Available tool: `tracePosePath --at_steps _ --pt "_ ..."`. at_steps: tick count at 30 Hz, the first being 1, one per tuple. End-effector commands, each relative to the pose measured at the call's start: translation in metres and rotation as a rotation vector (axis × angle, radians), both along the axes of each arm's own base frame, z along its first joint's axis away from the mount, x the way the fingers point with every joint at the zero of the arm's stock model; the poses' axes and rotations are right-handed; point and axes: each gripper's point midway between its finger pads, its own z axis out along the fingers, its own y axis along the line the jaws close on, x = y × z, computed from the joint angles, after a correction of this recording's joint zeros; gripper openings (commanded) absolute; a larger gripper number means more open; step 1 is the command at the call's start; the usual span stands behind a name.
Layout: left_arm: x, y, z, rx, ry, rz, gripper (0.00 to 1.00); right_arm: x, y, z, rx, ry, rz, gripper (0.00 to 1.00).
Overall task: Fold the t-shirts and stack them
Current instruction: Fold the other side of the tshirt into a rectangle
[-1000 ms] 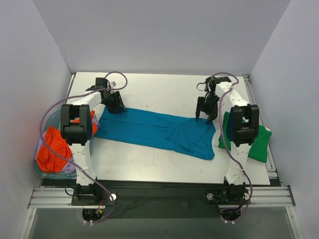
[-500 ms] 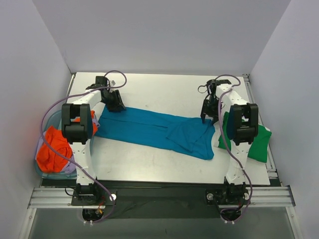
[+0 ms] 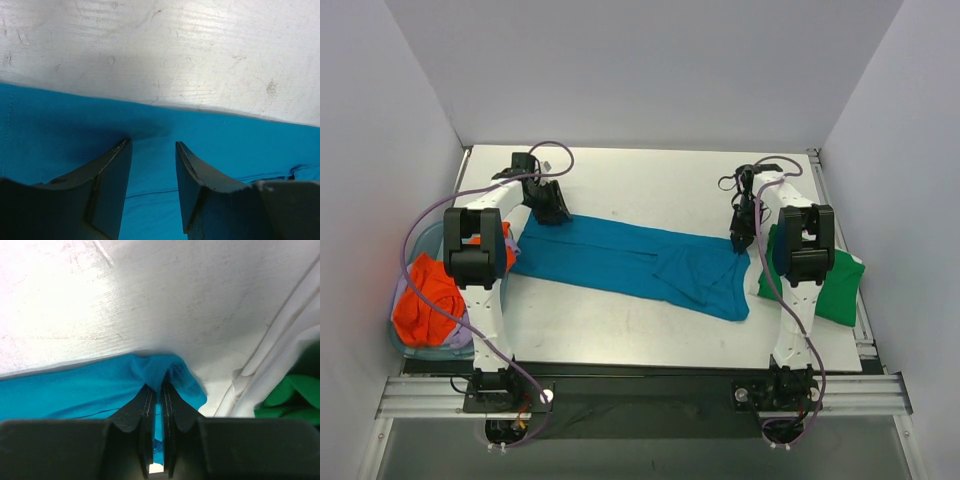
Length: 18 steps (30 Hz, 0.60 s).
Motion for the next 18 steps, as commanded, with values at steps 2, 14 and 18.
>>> tracePosePath --at_steps 2,14,18 --pt "-0.009 0.033 -0.02 0.112 0.07 0.059 0.51 -0.001 -0.017 -0.001 -0.066 0.023 -0.033 0.04" --pt "0.002 0.038 0.014 0.142 -0.016 0.069 0.53 0.055 -0.017 0.009 -0.094 -0.073 -0.114 0.06" --pt "0.006 0.042 0.043 0.158 -0.069 0.073 0.54 0.076 -0.012 0.011 -0.076 -0.116 -0.156 0.1"
